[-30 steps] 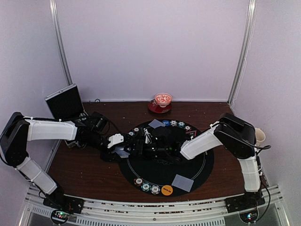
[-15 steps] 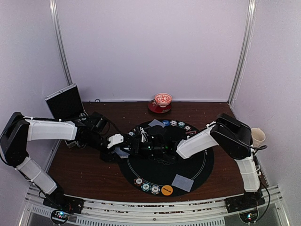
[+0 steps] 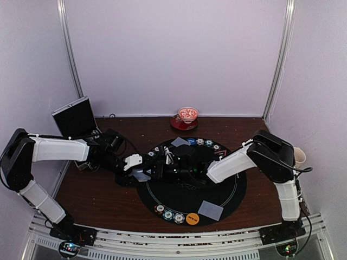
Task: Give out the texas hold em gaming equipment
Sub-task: Pick up the poker card from the face-down deck piles.
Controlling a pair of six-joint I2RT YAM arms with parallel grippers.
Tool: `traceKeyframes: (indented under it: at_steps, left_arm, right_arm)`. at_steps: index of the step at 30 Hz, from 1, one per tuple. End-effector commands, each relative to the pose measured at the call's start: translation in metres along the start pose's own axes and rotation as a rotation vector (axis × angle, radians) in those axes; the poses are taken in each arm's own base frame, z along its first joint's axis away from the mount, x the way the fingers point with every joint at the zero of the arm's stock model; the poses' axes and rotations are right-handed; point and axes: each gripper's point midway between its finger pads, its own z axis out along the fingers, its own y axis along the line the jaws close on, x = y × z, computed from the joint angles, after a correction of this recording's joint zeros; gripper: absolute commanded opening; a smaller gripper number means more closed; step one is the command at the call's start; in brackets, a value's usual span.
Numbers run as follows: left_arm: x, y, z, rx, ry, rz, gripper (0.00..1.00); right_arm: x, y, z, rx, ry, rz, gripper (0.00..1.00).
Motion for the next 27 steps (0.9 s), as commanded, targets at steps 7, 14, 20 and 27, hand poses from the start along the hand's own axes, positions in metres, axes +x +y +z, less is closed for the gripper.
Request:
traceKeyframes:
  at_steps: [7,14,20,27]
  left_arm:
    - [-0.009,0.000,-0.002,0.013,-0.039,0.023,0.57]
    - [-0.008,0.000,-0.001,0.014,-0.036,0.021,0.57]
    - [-0.008,0.000,-0.001,0.010,-0.035,0.022,0.57]
    - [-0.006,0.002,-0.002,-0.006,-0.030,0.025,0.57]
  right_arm:
    - [-0.015,-0.008,-0.022,0.066,-0.058,-0.005,0.19]
    - [-0.011,0.008,-0.037,0.050,-0.055,-0.033,0.11]
    - [-0.006,0.022,-0.041,-0.043,-0.035,-0.014,0.00]
    - [-0.015,0.023,-0.062,-0.119,-0.060,0.039,0.00]
